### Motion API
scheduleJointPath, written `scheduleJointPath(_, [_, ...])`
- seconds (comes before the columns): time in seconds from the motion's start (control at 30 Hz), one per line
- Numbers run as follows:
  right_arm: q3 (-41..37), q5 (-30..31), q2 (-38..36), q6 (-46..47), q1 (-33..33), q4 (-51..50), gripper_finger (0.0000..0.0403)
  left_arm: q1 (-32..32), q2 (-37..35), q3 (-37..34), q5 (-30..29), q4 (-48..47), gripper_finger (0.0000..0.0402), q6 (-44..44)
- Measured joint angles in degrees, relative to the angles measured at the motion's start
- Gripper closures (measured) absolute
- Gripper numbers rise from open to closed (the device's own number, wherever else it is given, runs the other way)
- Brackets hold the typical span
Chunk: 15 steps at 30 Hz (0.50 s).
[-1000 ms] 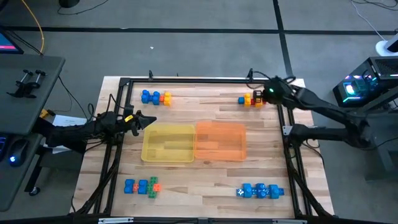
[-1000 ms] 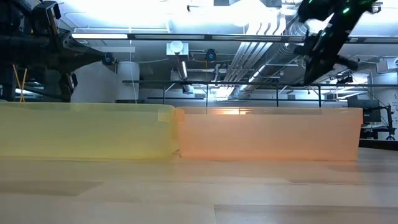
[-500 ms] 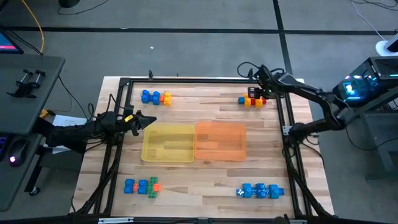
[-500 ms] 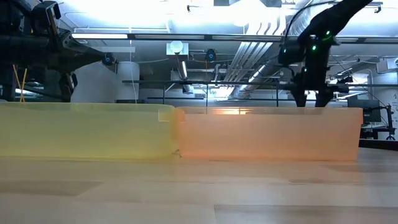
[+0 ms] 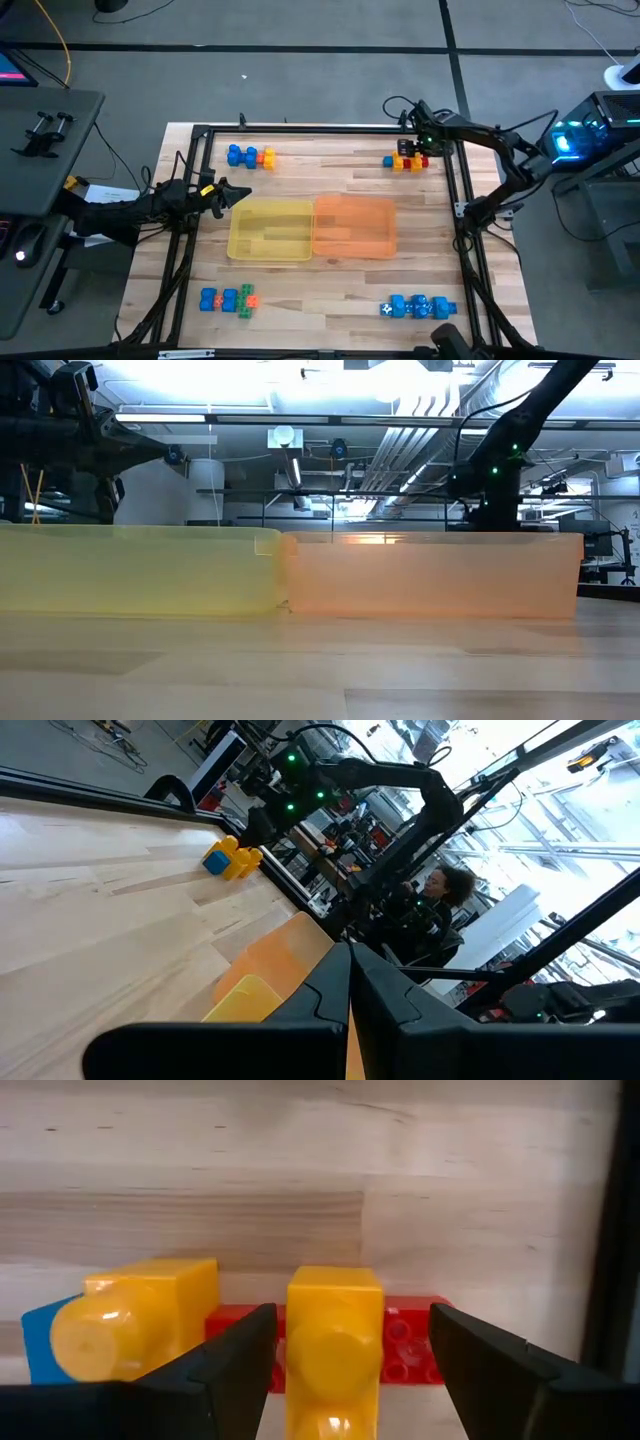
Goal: Sort blocks by size
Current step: Put the large yellow game piece into the orange bin
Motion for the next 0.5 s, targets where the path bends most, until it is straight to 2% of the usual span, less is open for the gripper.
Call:
scheduleJointPath(0.27, [0.2,0.1,1.0,0.3,-0.3,0.0,0.0161,0.0,0.0,0.0,0.0,0.0,0.0402,0.0])
scheduleJointPath(0.37, [0.2,0.1,1.0,0.2,-0.3,0.0,0.0194,0.0,0.0,0.0,0.0,0.0,0.0402,0.0])
scheduleJointPath(0.5, [0.2,0.1,1.0,0.2,-0.3,-0.5,0.0257,0.0,0.0,0.0,0.0,0.0,0.0401,0.0])
